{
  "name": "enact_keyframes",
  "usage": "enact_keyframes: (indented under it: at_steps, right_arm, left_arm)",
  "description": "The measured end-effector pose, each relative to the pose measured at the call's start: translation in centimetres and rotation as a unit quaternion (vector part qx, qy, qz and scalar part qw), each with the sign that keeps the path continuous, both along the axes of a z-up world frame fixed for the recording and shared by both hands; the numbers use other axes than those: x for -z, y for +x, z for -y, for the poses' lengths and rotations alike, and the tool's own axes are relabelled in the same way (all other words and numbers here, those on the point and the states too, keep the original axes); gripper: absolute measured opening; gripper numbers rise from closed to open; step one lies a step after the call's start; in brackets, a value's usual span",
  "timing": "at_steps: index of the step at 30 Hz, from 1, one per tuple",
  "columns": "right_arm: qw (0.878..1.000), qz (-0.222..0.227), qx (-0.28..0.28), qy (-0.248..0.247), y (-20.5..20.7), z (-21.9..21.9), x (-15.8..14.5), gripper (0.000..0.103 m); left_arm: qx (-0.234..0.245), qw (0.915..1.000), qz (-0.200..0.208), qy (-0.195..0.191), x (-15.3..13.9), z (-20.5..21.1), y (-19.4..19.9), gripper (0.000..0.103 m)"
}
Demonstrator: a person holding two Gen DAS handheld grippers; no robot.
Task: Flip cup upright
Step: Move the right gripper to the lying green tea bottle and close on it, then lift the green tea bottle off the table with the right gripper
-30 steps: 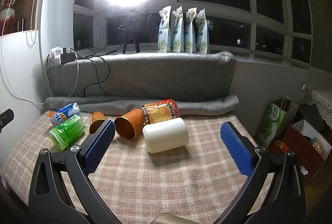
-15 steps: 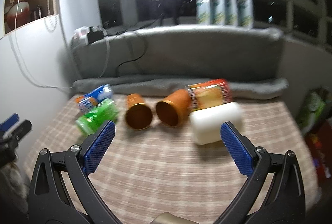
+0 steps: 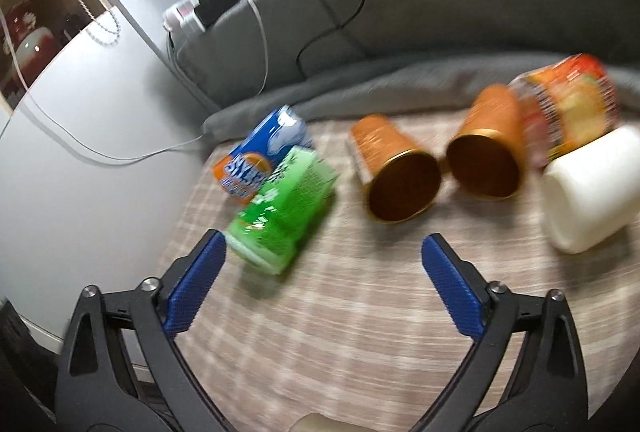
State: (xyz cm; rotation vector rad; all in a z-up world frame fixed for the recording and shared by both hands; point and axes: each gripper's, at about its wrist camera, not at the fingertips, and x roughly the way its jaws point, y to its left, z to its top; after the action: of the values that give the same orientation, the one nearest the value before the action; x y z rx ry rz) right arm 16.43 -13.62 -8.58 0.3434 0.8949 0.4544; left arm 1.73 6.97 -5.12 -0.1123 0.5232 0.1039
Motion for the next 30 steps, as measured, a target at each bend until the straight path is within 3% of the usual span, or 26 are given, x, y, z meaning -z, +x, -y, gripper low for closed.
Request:
enact_keyframes:
  at_steps: [8,26,30]
  right_arm:
    - [0.993,-0.103,-0.004,0.064,4.2,-3.0,2.8,0.086]
    - [0.987,-0.155,0.002,0.040,7.9,-8.9,4.9,0.076]
    - [0.986,-0.161,-0.004,0.039,8.3,-9.4,5.1,0.065]
  left_arm:
    - [-0.007,0.9999,-0.006,-0.011,0.9,-1.7,-0.4,0.102]
    - [-0.020,0.9990,-0.010,-0.038,1.6,-4.3,-0.8,0.102]
    - [-0.019,0.9990,-0.009,-0.039,1.6,-4.4,-0.9,0.102]
